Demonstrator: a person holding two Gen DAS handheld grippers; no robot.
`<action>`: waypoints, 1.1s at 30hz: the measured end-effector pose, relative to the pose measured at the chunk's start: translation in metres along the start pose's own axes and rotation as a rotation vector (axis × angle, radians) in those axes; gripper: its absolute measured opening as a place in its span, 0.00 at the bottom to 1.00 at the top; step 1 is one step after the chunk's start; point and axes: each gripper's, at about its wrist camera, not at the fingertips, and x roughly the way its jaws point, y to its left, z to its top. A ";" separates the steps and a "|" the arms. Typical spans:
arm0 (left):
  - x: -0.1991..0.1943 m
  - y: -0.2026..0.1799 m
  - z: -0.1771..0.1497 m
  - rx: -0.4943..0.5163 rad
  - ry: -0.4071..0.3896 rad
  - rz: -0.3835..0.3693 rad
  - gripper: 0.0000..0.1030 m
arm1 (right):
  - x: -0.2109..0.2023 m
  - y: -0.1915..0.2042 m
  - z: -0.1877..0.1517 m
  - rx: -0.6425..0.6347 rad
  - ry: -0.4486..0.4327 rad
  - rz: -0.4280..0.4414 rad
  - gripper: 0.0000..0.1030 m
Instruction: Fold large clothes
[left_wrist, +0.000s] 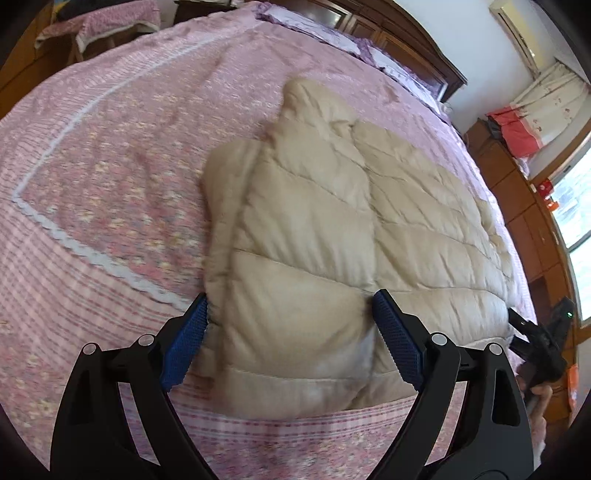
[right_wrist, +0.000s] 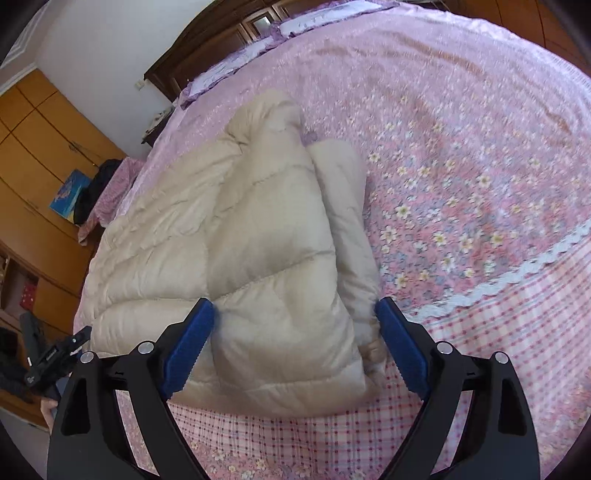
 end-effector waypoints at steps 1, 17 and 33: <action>0.002 -0.004 -0.001 0.010 0.000 -0.001 0.85 | 0.003 -0.001 0.001 0.006 0.005 0.013 0.87; -0.042 -0.034 -0.020 0.033 0.059 -0.062 0.20 | -0.049 -0.002 -0.003 0.014 0.010 0.187 0.27; -0.072 -0.047 -0.078 0.151 0.037 0.103 0.57 | -0.079 -0.023 -0.060 0.010 0.048 0.055 0.60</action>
